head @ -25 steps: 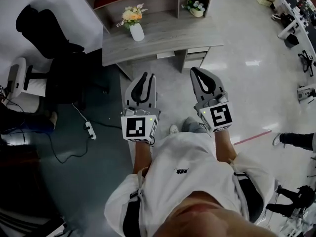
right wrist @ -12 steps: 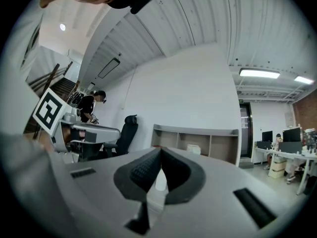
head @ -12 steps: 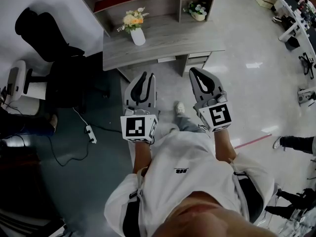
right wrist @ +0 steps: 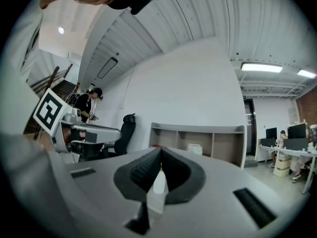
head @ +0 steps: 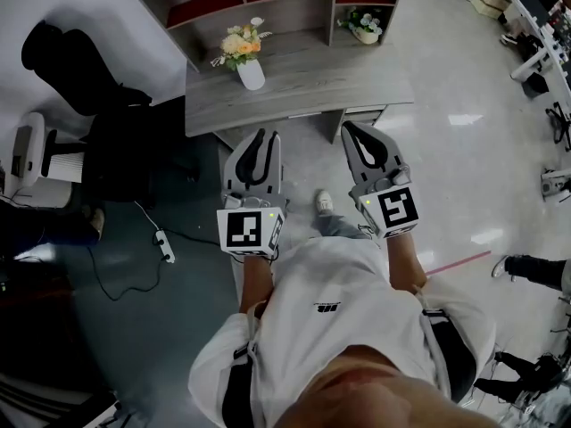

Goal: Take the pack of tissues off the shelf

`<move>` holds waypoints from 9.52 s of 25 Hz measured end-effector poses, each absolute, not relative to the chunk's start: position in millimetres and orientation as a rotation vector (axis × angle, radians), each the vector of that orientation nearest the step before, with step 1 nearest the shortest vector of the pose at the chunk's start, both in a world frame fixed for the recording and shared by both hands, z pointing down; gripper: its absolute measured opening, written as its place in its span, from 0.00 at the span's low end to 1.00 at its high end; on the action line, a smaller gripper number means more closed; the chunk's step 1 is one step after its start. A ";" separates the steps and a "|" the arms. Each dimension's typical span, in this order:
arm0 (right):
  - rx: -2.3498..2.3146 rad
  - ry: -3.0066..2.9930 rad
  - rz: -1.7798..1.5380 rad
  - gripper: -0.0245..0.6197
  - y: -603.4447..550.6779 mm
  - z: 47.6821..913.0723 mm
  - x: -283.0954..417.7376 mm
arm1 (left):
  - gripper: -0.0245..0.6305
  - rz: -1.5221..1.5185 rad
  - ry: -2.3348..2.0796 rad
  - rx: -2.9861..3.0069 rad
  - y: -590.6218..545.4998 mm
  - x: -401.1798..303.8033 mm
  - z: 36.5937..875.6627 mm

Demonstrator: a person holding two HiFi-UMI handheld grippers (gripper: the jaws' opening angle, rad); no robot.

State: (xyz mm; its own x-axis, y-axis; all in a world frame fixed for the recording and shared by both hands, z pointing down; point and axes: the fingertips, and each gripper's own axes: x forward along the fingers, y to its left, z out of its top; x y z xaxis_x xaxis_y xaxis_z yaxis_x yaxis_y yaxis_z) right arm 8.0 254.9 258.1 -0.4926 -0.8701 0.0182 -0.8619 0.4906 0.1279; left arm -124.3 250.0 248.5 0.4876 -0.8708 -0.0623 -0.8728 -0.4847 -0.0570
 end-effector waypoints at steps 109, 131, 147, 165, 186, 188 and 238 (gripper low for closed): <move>1.514 -2.596 0.072 0.08 -232.3 308.7 -7.7 | 0.21 -0.249 1.441 -2.850 -277.6 -84.9 322.8; 1.502 -2.567 0.203 0.08 -254.5 341.9 -9.9 | 0.25 -0.402 1.459 -2.950 -315.1 -70.3 379.3; 1.527 -2.543 0.220 0.08 -252.4 347.2 8.2 | 0.09 -0.458 1.496 -2.939 -316.3 -59.6 392.4; 1.465 -2.600 0.200 0.08 -212.9 339.7 29.7 | 0.08 -0.411 1.629 -2.911 -270.7 -52.7 382.4; 1.412 -2.568 0.277 0.08 -157.7 379.5 43.0 | 0.08 -0.476 1.683 -2.936 -202.9 -46.5 423.4; 1.413 -2.561 0.293 0.08 -154.4 385.3 44.2 | 0.08 -0.483 1.689 -2.939 -198.1 -46.3 430.0; 1.394 -2.329 0.604 0.08 -126.4 576.2 59.6 | 0.09 -0.916 1.694 -3.130 -142.7 -34.0 649.0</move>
State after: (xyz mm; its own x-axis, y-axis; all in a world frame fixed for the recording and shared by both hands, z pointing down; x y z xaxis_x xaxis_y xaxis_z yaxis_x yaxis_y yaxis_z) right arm 59.6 -126.4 576.2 -0.4492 -0.7362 0.5062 -0.8894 0.4222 -0.1752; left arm -34.0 -142.7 649.0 0.4890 -0.6039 0.6295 -0.8574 -0.4657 0.2193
